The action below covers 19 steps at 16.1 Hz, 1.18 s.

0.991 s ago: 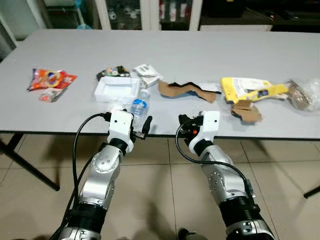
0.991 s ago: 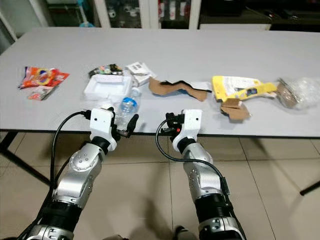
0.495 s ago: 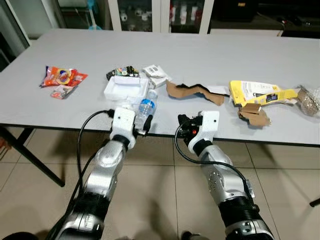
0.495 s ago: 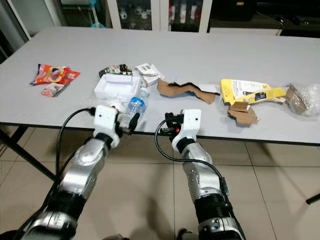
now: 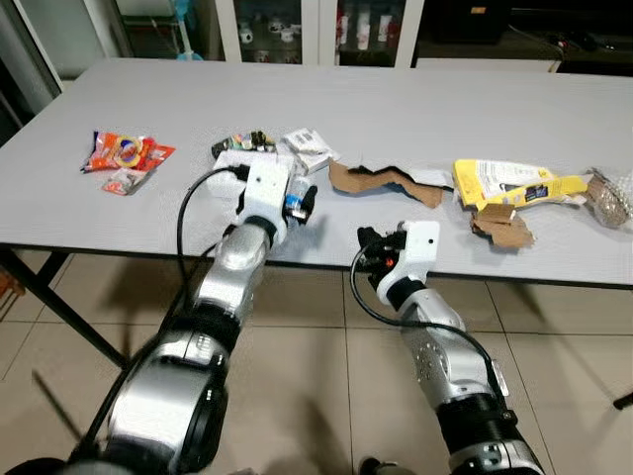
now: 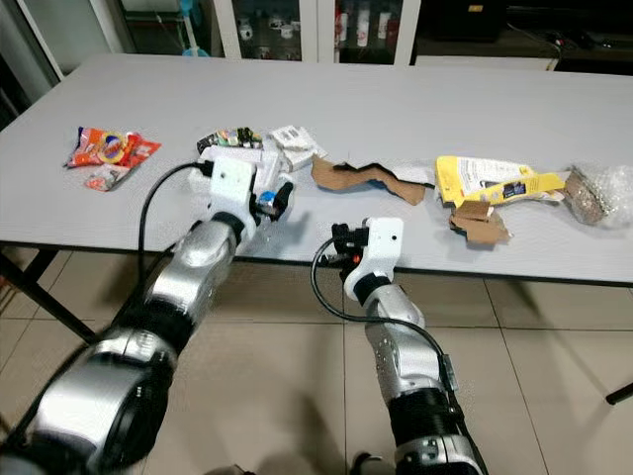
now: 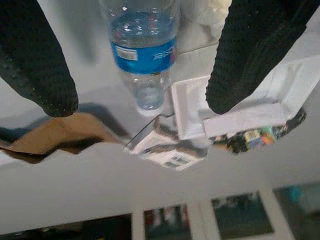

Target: Picking trash to rubbish bin

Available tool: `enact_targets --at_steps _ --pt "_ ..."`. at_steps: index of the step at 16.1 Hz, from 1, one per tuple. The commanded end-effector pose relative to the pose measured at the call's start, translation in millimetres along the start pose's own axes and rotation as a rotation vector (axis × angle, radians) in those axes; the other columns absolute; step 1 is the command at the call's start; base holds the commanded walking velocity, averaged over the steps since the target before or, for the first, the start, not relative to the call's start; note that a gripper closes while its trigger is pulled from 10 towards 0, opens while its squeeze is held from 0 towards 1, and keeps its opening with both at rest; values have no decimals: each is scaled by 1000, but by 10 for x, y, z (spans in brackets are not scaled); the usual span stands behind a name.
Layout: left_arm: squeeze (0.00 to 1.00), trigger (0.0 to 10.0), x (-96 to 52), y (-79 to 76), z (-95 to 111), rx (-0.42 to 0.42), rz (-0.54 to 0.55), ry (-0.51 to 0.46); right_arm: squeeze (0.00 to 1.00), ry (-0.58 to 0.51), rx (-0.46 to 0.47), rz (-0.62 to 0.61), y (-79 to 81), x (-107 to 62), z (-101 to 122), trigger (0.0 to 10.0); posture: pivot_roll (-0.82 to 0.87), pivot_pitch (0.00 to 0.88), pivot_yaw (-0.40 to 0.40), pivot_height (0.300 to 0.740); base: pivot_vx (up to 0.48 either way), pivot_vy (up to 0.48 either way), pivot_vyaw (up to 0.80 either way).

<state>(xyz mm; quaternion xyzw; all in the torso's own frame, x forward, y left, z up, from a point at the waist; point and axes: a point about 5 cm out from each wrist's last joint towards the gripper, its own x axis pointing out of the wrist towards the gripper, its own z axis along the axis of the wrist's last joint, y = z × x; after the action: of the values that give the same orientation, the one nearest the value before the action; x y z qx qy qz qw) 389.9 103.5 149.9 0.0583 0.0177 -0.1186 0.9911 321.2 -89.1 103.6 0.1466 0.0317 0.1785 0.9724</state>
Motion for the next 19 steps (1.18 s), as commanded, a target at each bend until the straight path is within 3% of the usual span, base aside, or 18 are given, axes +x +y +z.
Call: enact_targets --at_steps 1,9,19 --pt "0 10000 25 24 -34 -40 46 57 0 -4 -6 -11 -11 -15 10 10000 -30 63 49 740 0 0 0" --pt "0 10000 61 -83 -129 -170 52 181 0 -2 -7 -22 -28 -34 13 10000 -38 69 54 740 0 0 0" --pt "0 10000 11 -139 -293 -149 75 263 0 1 -6 -25 -30 -40 11 10000 -40 74 53 740 0 0 0"
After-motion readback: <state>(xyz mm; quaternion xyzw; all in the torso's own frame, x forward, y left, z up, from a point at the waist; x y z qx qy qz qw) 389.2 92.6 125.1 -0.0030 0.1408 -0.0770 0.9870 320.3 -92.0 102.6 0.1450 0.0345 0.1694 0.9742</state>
